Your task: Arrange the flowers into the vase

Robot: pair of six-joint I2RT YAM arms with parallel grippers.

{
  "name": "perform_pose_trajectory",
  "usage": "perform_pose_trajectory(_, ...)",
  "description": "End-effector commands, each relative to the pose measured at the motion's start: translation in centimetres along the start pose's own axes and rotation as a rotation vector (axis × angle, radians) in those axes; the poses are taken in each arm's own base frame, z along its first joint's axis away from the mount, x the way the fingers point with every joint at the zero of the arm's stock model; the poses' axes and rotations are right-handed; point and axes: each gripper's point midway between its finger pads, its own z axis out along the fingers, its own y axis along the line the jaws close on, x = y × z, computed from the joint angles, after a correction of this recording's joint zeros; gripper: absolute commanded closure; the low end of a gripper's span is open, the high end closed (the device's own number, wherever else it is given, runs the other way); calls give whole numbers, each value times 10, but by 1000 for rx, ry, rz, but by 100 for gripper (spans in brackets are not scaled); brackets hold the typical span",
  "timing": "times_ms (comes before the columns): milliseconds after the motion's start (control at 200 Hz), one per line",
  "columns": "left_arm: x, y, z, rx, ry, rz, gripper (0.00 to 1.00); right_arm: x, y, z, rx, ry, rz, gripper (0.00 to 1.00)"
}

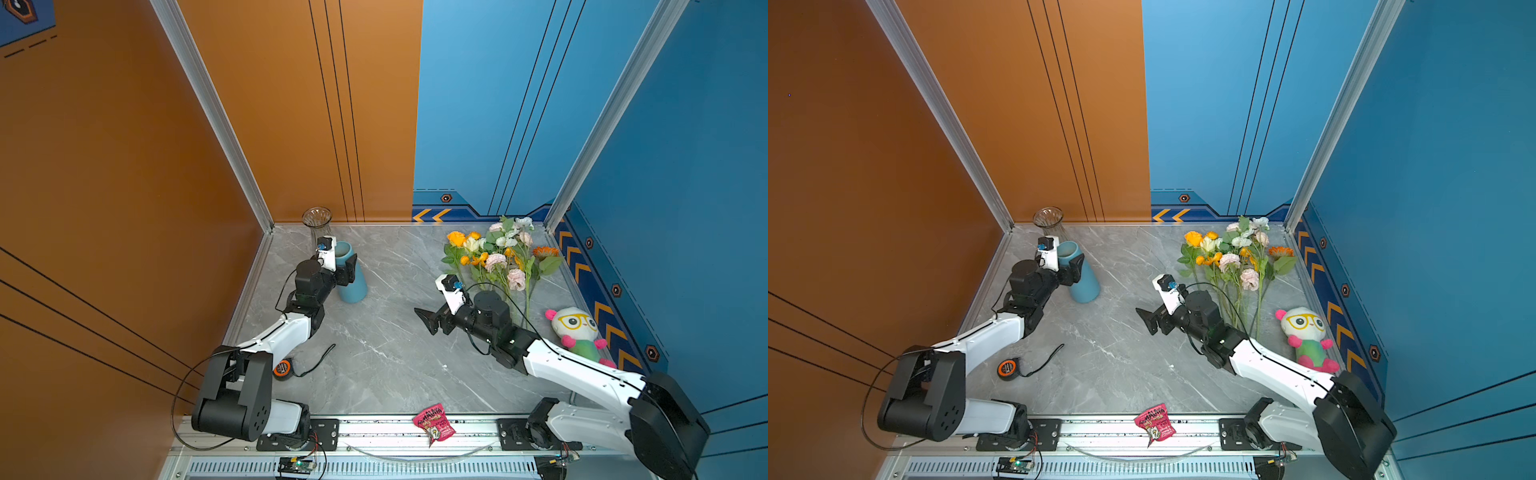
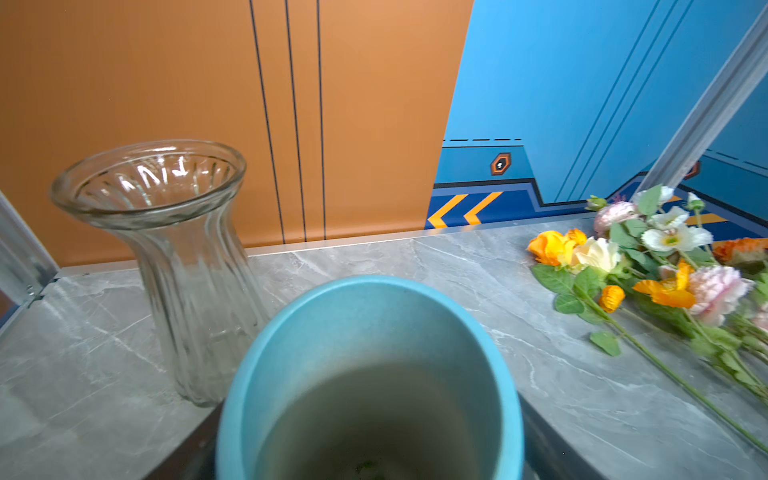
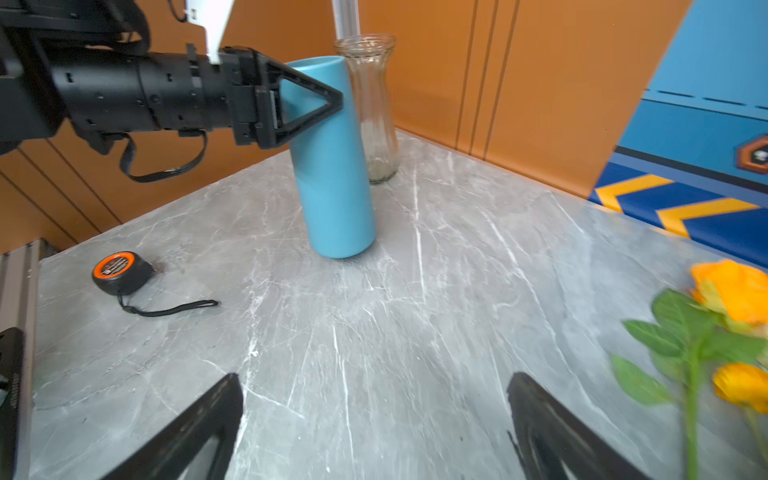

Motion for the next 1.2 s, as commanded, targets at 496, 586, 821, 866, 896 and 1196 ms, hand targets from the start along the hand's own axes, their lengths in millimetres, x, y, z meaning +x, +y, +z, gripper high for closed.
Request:
perform_pose_trajectory(496, -62, -196, 23, 377, -219, 201, 77, 58, -70, -109, 288, 59, 298, 0)
perform_pose_trajectory(586, -58, -202, 32, 383, -213, 206, 77, 59, -69, -111, 286, 63, 301, 0)
perform_pose_trajectory(821, -49, -208, 42, 393, -205, 200, 78, 58, -73, -112, 296, 59, 309, 0)
perform_pose_trajectory(866, -47, -209, 42, 401, -200, 201, 77, 58, -73, -111, 296, 63, 310, 0)
perform_pose_trajectory(896, -45, -212, 42, 409, -196, 201, 75, 57, -73, -111, 295, 62, 309, 0)
perform_pose_trajectory(1196, -25, -212, 39, 417, -159, 223, 36, 60, -74, -107, 291, 80, 314, 0)
